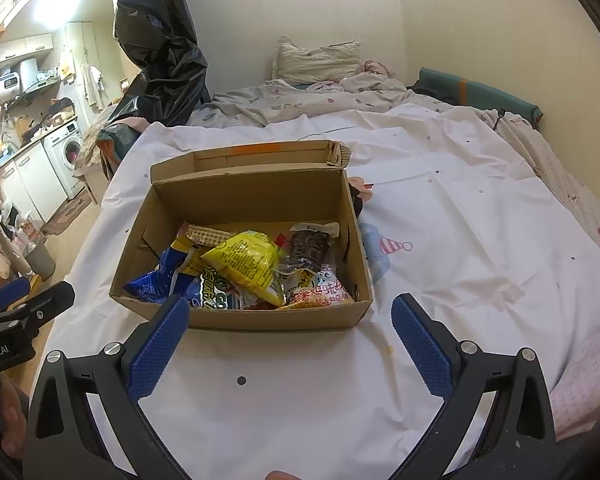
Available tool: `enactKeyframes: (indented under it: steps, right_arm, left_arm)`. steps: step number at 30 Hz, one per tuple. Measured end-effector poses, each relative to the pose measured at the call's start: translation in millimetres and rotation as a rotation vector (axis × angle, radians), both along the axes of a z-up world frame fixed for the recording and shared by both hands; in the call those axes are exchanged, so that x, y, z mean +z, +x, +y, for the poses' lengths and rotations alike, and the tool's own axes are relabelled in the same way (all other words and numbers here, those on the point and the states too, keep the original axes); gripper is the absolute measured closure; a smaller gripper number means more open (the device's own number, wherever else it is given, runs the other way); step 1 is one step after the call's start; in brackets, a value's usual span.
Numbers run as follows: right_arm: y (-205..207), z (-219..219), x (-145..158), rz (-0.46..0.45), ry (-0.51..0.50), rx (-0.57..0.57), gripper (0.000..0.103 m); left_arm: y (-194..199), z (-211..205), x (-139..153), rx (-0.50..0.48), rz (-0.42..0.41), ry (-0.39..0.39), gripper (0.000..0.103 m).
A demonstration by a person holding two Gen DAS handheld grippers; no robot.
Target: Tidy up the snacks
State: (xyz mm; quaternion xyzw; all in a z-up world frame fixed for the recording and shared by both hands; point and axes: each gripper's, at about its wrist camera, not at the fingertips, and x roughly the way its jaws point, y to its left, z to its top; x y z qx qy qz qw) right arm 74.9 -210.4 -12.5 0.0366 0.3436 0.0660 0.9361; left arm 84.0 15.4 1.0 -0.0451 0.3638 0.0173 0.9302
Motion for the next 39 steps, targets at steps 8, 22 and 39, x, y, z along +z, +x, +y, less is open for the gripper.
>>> enactKeyframes:
  steps: [8,22,39]
  right_arm:
    - [-0.2,-1.4,0.1,-0.004,-0.002,0.000,0.000]
    - [-0.6,-1.4,1.5,-0.007,-0.007,0.000,0.000]
    - [0.1,-1.9,3.7,-0.009,-0.007,-0.001,0.000]
  left_arm:
    - [1.2,-0.3,-2.0,0.002,0.005,0.002,0.000]
    - [2.3,0.7,-3.0,0.005,0.011,-0.007,0.000]
    - [1.2,2.1,-0.9,0.006,0.010,-0.005,0.000]
